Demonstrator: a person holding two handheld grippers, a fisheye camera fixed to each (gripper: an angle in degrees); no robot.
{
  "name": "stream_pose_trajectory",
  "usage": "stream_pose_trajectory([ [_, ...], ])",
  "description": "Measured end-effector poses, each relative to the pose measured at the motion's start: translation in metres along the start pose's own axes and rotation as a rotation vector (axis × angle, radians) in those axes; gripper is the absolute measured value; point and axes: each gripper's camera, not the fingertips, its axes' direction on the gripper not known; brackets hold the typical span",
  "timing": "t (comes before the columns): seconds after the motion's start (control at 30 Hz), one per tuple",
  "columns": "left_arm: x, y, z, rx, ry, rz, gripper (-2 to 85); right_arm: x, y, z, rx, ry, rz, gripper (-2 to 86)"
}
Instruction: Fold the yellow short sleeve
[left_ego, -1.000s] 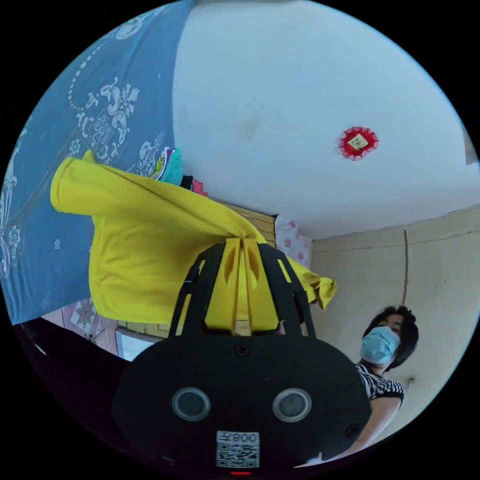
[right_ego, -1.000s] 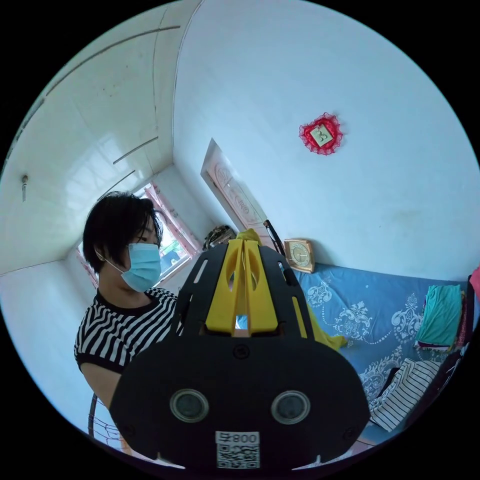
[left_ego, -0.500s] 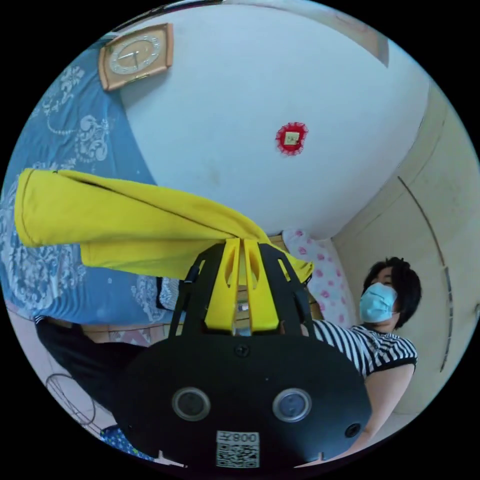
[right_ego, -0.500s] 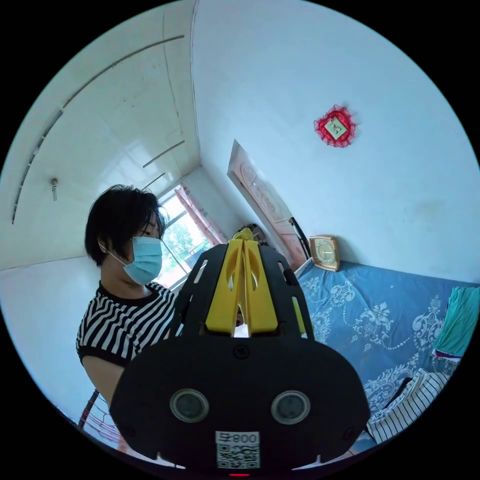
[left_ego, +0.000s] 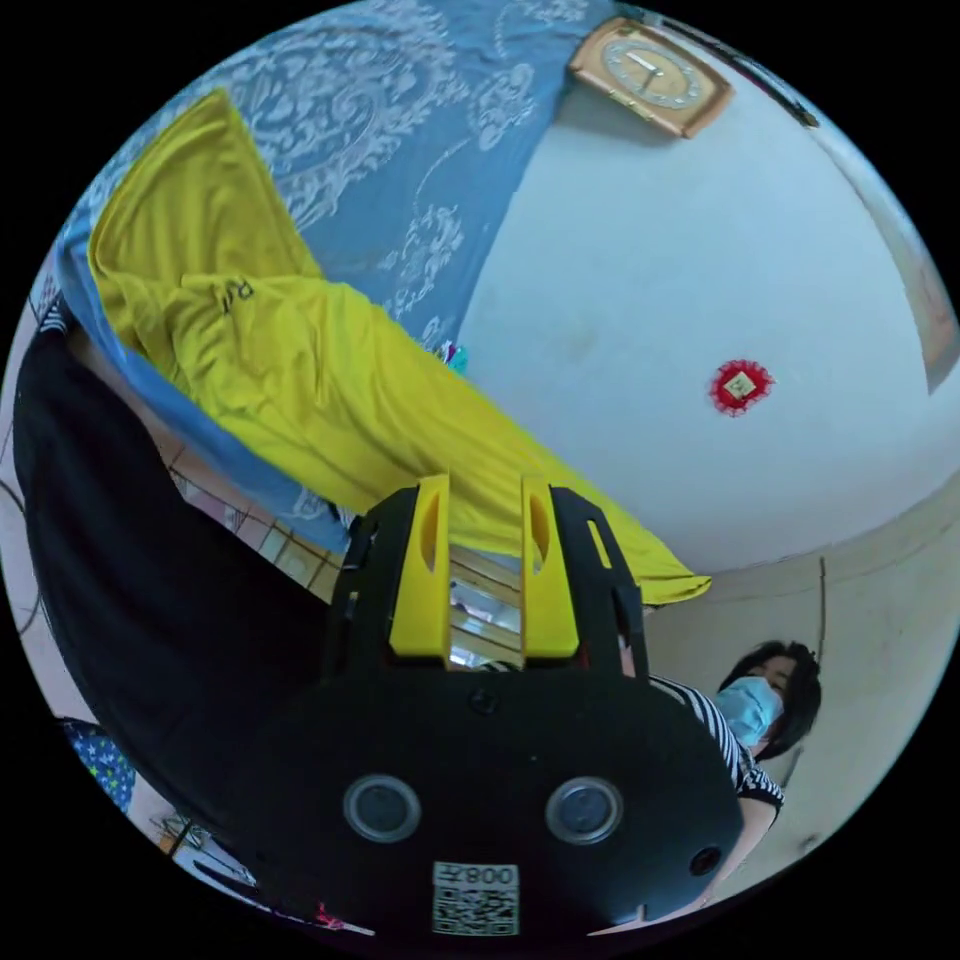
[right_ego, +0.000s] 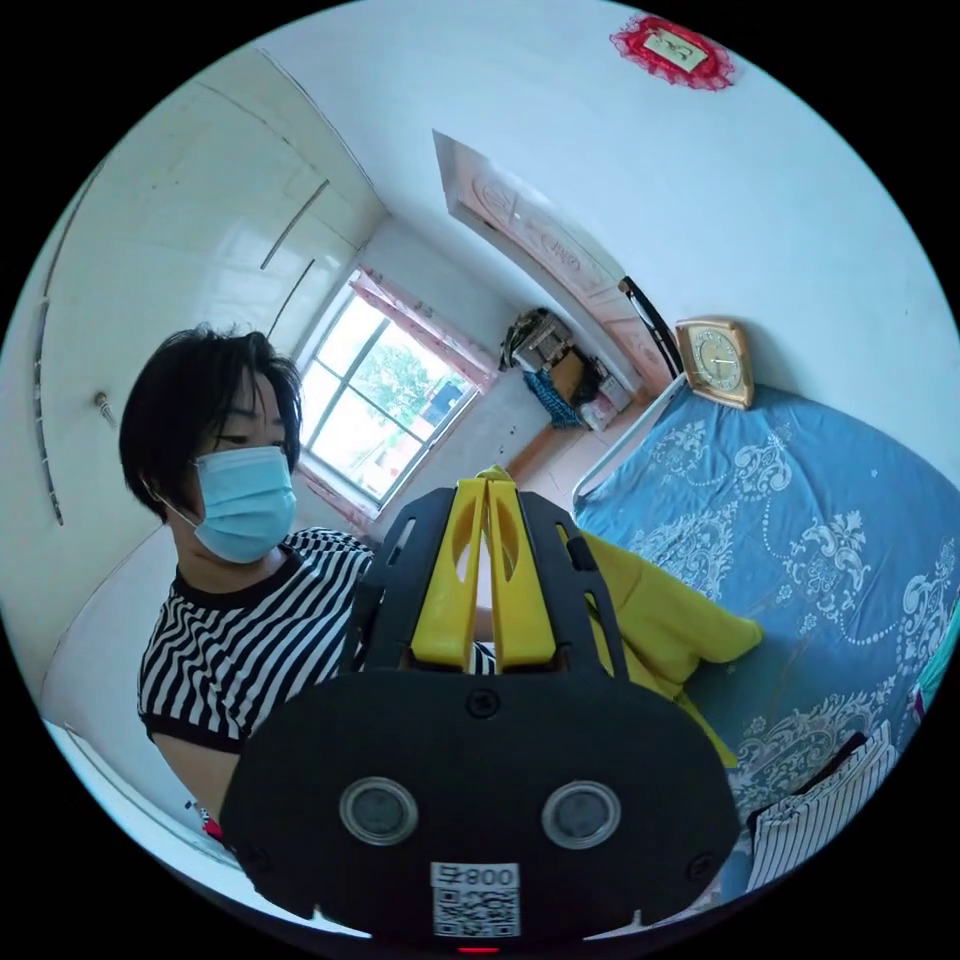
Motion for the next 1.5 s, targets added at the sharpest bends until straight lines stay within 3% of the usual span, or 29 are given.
stream_pose_trajectory([
  [0.17,-0.008,0.012,0.006,-0.084,-0.033,-0.093,10.2,0.004,0.0,0.002,0.035,-0.026,-0.004,0.2],
  [0.63,0.057,0.062,-0.058,0.056,0.048,-0.029,0.8,0.007,0.043,0.005,0.053,0.043,-0.013,0.1],
  [0.8,0.134,0.104,-0.118,0.156,0.134,0.177,0.5,0.008,0.087,-0.02,0.128,0.065,0.004,0.1],
  [0.93,0.233,0.152,-0.178,0.262,0.204,0.487,0.4,0.002,0.144,-0.05,0.234,0.062,0.001,0.1],
  [1.17,0.405,0.226,-0.219,0.289,0.101,1.005,0.4,-0.021,0.202,-0.055,0.259,0.069,-0.095,0.1],
  [1.5,0.511,0.26,-0.211,0.235,0.086,1.298,0.3,-0.026,0.25,-0.037,0.307,0.076,-0.195,0.1],
])
